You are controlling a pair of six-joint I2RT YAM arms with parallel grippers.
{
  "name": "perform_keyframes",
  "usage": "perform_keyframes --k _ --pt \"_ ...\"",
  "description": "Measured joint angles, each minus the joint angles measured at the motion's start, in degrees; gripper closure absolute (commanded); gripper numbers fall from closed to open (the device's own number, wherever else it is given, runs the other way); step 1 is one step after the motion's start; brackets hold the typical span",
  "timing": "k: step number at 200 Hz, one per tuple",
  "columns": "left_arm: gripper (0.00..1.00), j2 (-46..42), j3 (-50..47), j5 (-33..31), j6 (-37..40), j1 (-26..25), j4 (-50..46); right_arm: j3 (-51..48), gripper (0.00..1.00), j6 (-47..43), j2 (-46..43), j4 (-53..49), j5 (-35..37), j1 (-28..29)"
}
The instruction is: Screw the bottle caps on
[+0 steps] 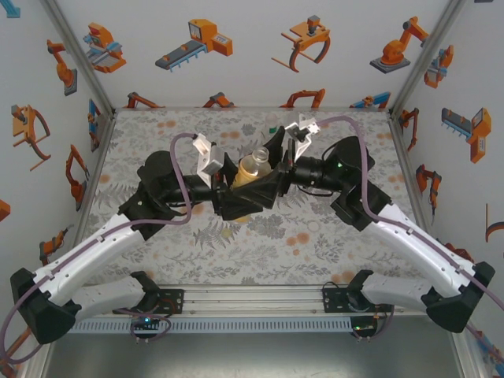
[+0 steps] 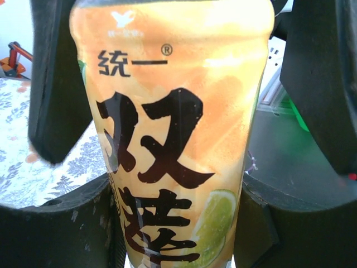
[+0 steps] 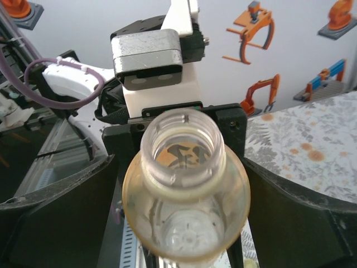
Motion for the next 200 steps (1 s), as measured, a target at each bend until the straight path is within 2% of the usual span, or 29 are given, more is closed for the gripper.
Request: perform_keyframes --k 24,57,77,111,146,200 --pt "0.54 -1.99 -0.48 -2.05 1.81 0.0 -2.21 0.02 0.23 -2.91 -3.52 -3.87 3.85 0.02" --pt "0.58 -4.52 -0.59 -9.33 5.77 0.48 -9.25 1.38 0.26 -6.12 -6.45 -10.56 8.98 0.04" --pt "0.69 -6.05 -0.9 -14.23 7.76 2.32 -13.68 2.23 0.3 -6.91 -6.47 -14.23 11.74 0.04" --pt "0.82 -9.64 -2.32 -19.93 8.66 10.4 -19.26 1.42 0.32 -6.73 -5.44 -18.64 17.31 0.57" --pt "1.0 -13.33 -4.55 -21.16 9.09 18.67 -22.49 -1.53 0.32 -3.76 -2.71 -21.88 24.81 2.73" --pt "1.0 -15.15 -7.69 -18.51 10.32 29.64 -24.76 -3.56 0.34 5.84 7.56 -27.78 36.04 6.38"
